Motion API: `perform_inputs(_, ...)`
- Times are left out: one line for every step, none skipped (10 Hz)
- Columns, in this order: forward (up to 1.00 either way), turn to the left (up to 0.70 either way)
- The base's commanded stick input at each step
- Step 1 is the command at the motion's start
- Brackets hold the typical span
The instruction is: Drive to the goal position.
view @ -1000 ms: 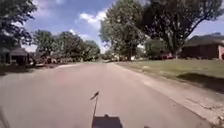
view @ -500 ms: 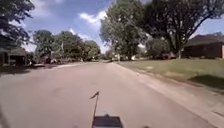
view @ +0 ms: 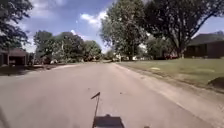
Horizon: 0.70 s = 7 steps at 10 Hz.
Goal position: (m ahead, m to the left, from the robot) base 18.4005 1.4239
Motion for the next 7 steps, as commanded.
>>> perform_inputs(1.00,0.00)
perform_inputs(1.00,0.00)
perform_inputs(1.00,0.00)
perform_inputs(1.00,0.00)
perform_inputs(1.00,0.00)
perform_inputs(1.00,0.00)
perform_inputs(1.00,0.00)
